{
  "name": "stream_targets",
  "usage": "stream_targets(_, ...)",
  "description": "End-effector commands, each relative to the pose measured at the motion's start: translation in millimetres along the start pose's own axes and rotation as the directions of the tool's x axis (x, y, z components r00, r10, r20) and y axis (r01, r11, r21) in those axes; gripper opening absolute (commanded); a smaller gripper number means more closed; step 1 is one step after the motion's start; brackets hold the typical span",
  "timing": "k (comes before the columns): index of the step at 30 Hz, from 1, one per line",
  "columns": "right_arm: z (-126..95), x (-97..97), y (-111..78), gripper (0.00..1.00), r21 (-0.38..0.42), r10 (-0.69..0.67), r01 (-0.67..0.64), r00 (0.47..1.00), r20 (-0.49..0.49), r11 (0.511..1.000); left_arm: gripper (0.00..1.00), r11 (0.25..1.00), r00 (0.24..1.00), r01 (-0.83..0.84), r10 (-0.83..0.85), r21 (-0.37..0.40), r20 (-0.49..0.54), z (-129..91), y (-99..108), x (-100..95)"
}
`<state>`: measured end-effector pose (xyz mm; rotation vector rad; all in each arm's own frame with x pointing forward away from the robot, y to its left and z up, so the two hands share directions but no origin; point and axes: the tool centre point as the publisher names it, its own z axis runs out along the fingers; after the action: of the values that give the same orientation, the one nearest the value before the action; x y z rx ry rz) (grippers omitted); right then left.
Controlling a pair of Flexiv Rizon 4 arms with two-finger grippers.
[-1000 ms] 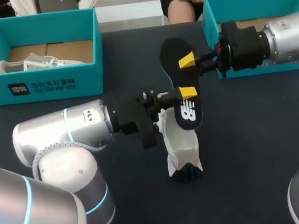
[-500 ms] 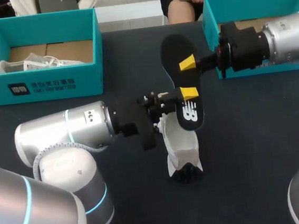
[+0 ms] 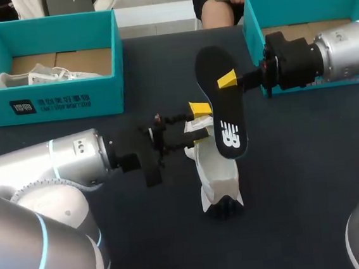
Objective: Take the shoe out of the shoebox, open the shoe tongue, remove and reinsert the insole, then place the shoe into the shoebox
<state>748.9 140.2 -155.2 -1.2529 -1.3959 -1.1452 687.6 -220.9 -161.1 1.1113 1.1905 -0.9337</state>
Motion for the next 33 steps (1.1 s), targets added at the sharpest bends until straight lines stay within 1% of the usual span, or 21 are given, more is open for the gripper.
stream_targets(1,3,-3.5,1.4,0.0,0.004,0.001,-0.001,1.0,-0.005,1.0,1.0,0.999,0.997,0.014,-0.01,0.04,-0.083,-24,10,-12.0)
stream_targets(2,3,-4.3,1.0,0.0,0.004,0.002,-0.002,1.0,-0.006,1.0,1.0,0.999,0.987,0.032,-0.025,0.039,-0.16,-24,13,-13.0)
stream_targets(3,3,-4.9,0.7,0.0,0.004,0.002,-0.002,1.0,-0.008,1.0,1.0,0.998,0.989,0.038,-0.031,0.052,-0.142,-24,15,-14.6)
stream_targets(4,3,-5.1,0.5,0.0,0.004,0.003,-0.003,1.0,-0.008,1.0,1.0,0.998,0.972,0.026,-0.014,0.049,-0.233,-25,17,-18.0)
stream_targets(6,4,-6.0,-0.2,0.0,0.003,0.004,-0.004,1.0,-0.013,1.0,1.0,0.996,0.956,0.048,-0.025,0.07,-0.292,-24,20,-22.3)
stream_targets(8,6,-7.3,-0.7,0.0,0.003,0.004,-0.004,1.0,-0.018,1.0,1.0,0.994,0.929,0.04,-0.002,0.097,-0.37,-24,22,-26.9)
stream_targets(15,8,-10.5,-0.6,0.0,0.001,-0.01,0.01,0.999,-0.034,1.0,1.0,0.994,0.929,0.04,-0.002,0.097,-0.37,-24,22,-26.9)
stream_targets(20,7,-18.1,1.9,0.0,0.011,-0.014,0.014,0.999,-0.038,1.0,1.0,0.994,0.929,0.04,-0.002,0.097,-0.37,-24,22,-26.9)
stream_targets(26,6,-22.2,2.8,0.0,0.013,-0.018,0.018,0.999,-0.037,1.0,1.0,0.994,0.929,0.04,-0.002,0.097,-0.37,-24,22,-26.9)
stream_targets(27,6,-22.2,2.8,0.0,0.013,-0.018,0.019,0.999,-0.037,1.0,1.0,0.992,0.913,0.102,-0.063,0.075,-0.403,-21,24,-27.2)
stream_targets(28,6,-22.1,2.8,0.0,0.013,-0.017,0.018,0.999,-0.037,1.0,1.0,0.988,0.899,0.14,-0.099,0.066,-0.427,-19,27,-27.5)
stream_targets(30,6,-20.8,2.1,0.0,0.013,-0.017,0.018,0.999,-0.037,1.0,1.0,0.979,0.858,0.205,-0.169,0.023,-0.485,-16,30,-30.9)
stream_targets(31,7,-20.5,1.9,0.0,0.014,-0.017,0.017,0.999,-0.037,1.0,1.0,0.975,0.851,0.219,-0.177,0.027,-0.495,-15,32,-33.1)
stream_targets(32,7,-21.3,1.3,0.0,0.014,-0.016,0.017,0.999,-0.037,1.0,1.0,0.976,0.805,0.215,-0.19,-0.021,-0.562,-12,33,-36.3)
stream_targets(33,7,-22.1,0.9,0.0,0.015,-0.015,0.016,0.999,-0.036,1.0,1.0,0.965,0.796,0.262,-0.223,-0.012,-0.563,-11,35,-38.1)
